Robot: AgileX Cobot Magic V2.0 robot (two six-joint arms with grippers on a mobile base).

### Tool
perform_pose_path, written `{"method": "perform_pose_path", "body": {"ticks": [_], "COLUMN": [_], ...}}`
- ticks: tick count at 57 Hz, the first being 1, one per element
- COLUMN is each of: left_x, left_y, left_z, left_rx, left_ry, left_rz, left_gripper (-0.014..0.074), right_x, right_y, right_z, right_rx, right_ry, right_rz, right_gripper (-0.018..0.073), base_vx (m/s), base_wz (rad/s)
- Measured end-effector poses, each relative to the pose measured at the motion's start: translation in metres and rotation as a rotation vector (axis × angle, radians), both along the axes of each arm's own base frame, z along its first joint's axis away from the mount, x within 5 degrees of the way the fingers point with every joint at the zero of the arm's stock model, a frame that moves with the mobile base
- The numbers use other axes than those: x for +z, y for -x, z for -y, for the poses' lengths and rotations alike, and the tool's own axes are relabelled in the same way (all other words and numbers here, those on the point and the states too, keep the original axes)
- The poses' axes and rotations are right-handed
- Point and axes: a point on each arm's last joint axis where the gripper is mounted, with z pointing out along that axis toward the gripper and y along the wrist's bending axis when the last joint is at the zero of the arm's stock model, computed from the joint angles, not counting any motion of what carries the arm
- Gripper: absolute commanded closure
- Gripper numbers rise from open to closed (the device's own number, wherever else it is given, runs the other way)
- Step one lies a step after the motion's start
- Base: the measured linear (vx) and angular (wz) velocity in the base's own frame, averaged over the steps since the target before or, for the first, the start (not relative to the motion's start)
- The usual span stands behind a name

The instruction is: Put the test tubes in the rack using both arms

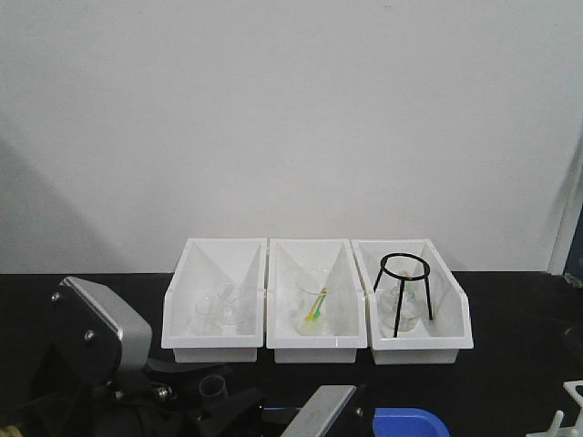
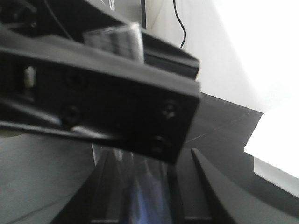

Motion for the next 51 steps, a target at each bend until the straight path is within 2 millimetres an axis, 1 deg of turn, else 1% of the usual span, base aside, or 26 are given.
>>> {"method": "perform_pose_path", "body": {"ticks": [4, 8, 18, 22, 26, 31, 34, 35, 37, 38, 46, 51], "left_x": [0.002, 0.006, 0.024, 0.031, 0.038, 0.046, 0.048, 0.049, 0.048, 0.047, 0.031, 0.019], "left_y": [0.000, -0.001, 0.004, 0.009, 0.014, 0.020, 0.022, 0.023, 0.024, 0.024, 0.020, 0.022], "left_z": [0.000, -0.001, -0.010, -0.015, -0.020, -0.027, -0.031, -0.033, -0.037, -0.039, -0.059, -0.073], "left_rx": [0.004, 0.012, 0.031, 0.029, 0.022, 0.015, 0.017, 0.020, 0.030, 0.037, 0.124, 0.180], "left_ry": [0.009, 0.027, 0.098, 0.107, 0.104, 0.098, 0.095, 0.096, 0.091, 0.087, 0.054, 0.054], "left_rz": [0.015, 0.051, 0.143, 0.180, 0.231, 0.296, 0.325, 0.335, 0.345, 0.347, 0.331, 0.301], "left_gripper": [0.0191, 0.0181, 0.0191, 0.0211, 0.0263, 0.0376, 0.0465, 0.0511, 0.0568, 0.0612, 0.0619, 0.0618], "right_x": [0.000, -0.001, -0.003, -0.004, -0.004, -0.004, -0.004, -0.004, -0.004, -0.004, -0.004, 0.000], "right_y": [-0.001, -0.001, -0.001, -0.001, -0.003, -0.007, -0.010, -0.011, -0.014, -0.015, -0.022, -0.031], "right_z": [0.000, 0.001, 0.001, 0.001, 0.002, 0.005, 0.008, 0.009, 0.011, 0.013, 0.022, 0.034], "right_rx": [-0.008, -0.011, -0.015, -0.017, -0.035, -0.093, -0.143, -0.161, -0.196, -0.213, -0.315, -0.383], "right_ry": [-0.003, -0.002, 0.012, 0.020, 0.012, -0.020, -0.034, -0.033, -0.028, -0.022, 0.013, 0.005], "right_rz": [-0.008, -0.015, -0.029, -0.036, -0.051, -0.085, -0.097, -0.096, -0.089, -0.083, -0.053, -0.047], "right_gripper": [0.0570, 0.0570, 0.0570, 0.0570, 0.0570, 0.0569, 0.0567, 0.0566, 0.0566, 0.0566, 0.0566, 0.0566], "base_vx": [0.00, 0.00, 0.00, 0.00, 0.00, 0.00, 0.00, 0.00, 0.00, 0.00, 0.00, 0.00], "base_wz": [0.00, 0.00, 0.00, 0.00, 0.00, 0.00, 0.00, 0.00, 0.00, 0.00, 0.00, 0.00]}}
